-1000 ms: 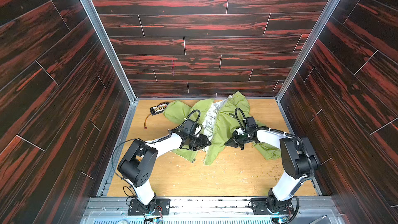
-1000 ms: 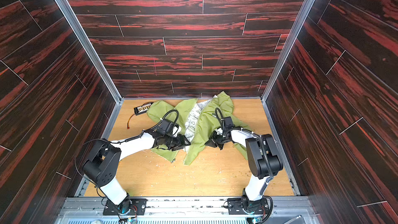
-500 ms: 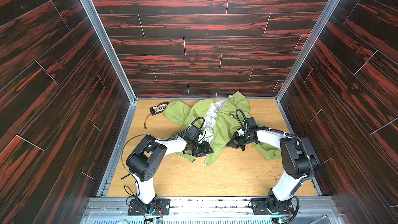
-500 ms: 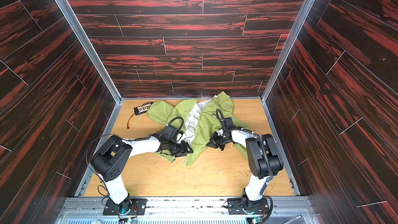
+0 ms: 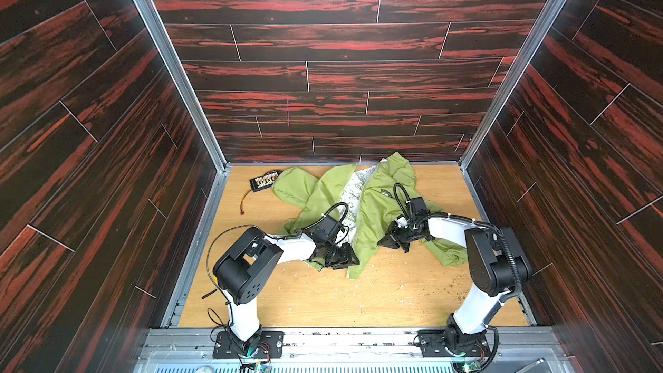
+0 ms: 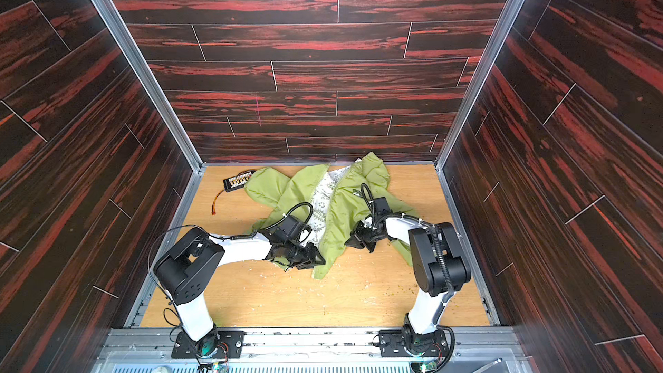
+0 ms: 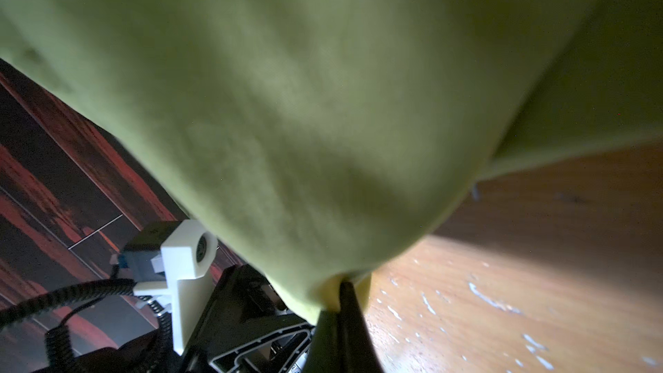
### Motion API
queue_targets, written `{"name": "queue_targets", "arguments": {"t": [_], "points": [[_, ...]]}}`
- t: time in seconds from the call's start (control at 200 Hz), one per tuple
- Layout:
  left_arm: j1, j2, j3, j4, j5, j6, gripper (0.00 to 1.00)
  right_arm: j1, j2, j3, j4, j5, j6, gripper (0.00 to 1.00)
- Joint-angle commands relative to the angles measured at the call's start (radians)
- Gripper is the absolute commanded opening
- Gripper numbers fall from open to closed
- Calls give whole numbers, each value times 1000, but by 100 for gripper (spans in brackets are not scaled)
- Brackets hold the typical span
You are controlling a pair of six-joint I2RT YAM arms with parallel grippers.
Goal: Zip up the jacket
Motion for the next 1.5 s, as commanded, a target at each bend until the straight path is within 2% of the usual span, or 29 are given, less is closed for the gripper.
{"name": "queue_targets", "arguments": {"t": [0.0, 0.185, 0.461, 0.511, 0.706, 0.771, 0.832, 0.987, 1.107, 1.217, 1.297, 1.423, 1.493], "points": [[-8, -45, -4, -4, -3, -7, 36, -3, 26, -19, 1, 1, 1, 0], [-17, -63, -3, -14, -13, -9, 27, -3, 19, -28, 12, -3, 7, 0], [-19, -74, 54, -86, -18, 10, 3, -5, -11, -22, 8, -4, 10, 0], [-19, -73, 78, -108, -20, 15, 0, -12, -30, -28, 8, -4, 7, 6], [-19, -107, 229, -236, -18, 52, 0, -82, -173, -102, 28, -7, 6, 46], [-17, -108, 293, -283, -11, 68, 0, -122, -224, -138, 43, -20, 11, 57], [-17, -101, 351, -312, 6, 75, 0, -155, -256, -166, 53, -34, 13, 62], [-18, -63, 502, -359, 65, 73, 0, -206, -280, -218, 102, -98, 28, 67], [-19, -30, 604, -361, 105, 56, 0, -214, -283, -235, 144, -139, 57, 68], [-20, 1, 676, -308, 167, -10, 0, -217, -285, -236, 170, -157, 77, 67], [-26, 14, 711, -272, 193, -50, 0, -223, -286, -229, 166, -158, 79, 61], [-37, 27, 711, -217, 207, -101, 0, -225, -297, -227, 127, -146, 54, 46], [-46, 35, 695, -203, 208, -112, 0, -225, -328, -244, 106, -126, 36, 44]]}}
